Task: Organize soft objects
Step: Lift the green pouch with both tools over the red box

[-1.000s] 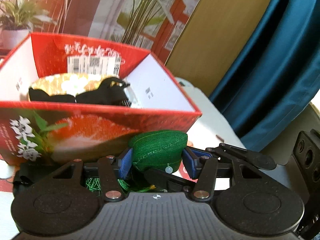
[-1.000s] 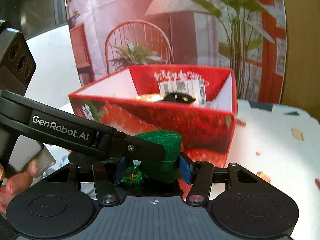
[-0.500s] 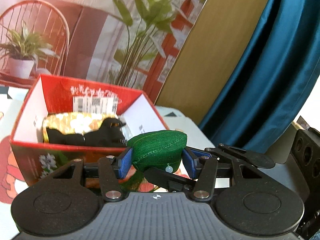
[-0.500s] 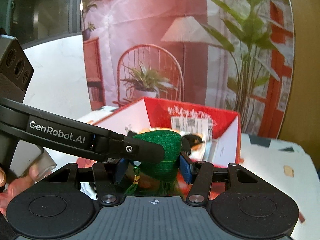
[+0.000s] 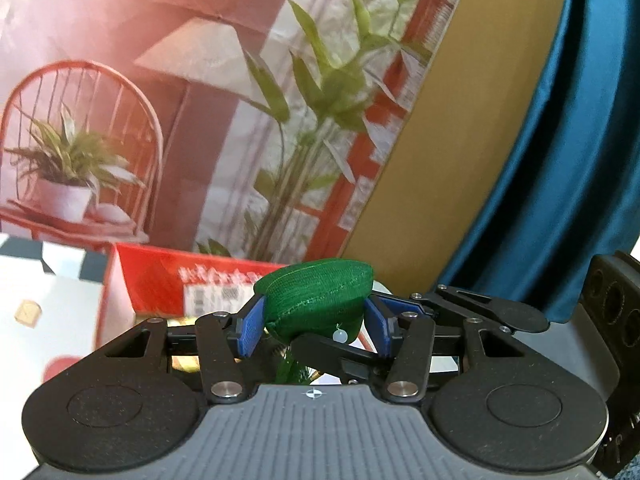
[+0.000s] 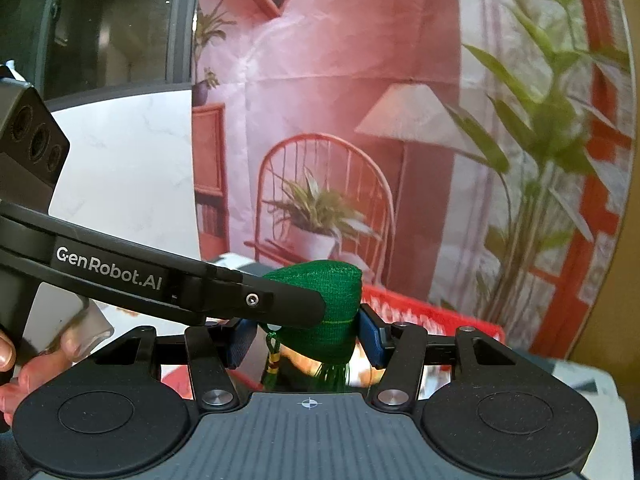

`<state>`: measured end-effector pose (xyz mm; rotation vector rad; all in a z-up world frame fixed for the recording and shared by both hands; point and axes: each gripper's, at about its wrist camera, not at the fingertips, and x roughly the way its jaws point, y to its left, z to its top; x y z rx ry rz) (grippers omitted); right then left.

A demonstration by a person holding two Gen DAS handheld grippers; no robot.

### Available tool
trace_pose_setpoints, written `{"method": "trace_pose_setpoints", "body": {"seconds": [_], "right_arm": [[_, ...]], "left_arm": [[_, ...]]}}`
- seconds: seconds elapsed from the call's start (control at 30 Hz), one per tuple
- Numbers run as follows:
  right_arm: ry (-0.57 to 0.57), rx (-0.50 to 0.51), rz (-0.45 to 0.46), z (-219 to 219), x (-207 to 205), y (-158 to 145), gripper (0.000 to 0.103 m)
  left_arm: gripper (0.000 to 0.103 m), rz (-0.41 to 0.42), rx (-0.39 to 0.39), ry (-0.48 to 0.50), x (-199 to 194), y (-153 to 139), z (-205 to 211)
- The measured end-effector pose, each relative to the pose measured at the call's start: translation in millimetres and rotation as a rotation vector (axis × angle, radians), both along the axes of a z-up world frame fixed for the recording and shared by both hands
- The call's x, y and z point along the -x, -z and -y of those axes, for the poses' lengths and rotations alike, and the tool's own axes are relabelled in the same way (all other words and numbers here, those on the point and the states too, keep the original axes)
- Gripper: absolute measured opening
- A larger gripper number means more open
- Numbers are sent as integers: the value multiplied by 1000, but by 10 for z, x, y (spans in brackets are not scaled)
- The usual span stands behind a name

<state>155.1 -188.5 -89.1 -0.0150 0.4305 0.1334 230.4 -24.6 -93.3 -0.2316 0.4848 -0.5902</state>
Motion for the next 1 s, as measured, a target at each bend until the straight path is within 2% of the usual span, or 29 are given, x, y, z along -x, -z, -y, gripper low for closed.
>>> {"method": "trace_pose_setpoints", "body": {"seconds": [0.4, 0.53, 1.0], "right_arm": [[-55, 49, 62, -138, -568, -127, 51], [-64, 35, 66, -126, -729, -115, 51], [-41, -33, -121, -1, -1227, 681, 51]], "left_arm": [[56, 57, 11, -69, -301, -173, -204], [56, 54, -20, -91, -409, -140, -207], [56, -115, -124, -106, -972, 560, -183]]}}
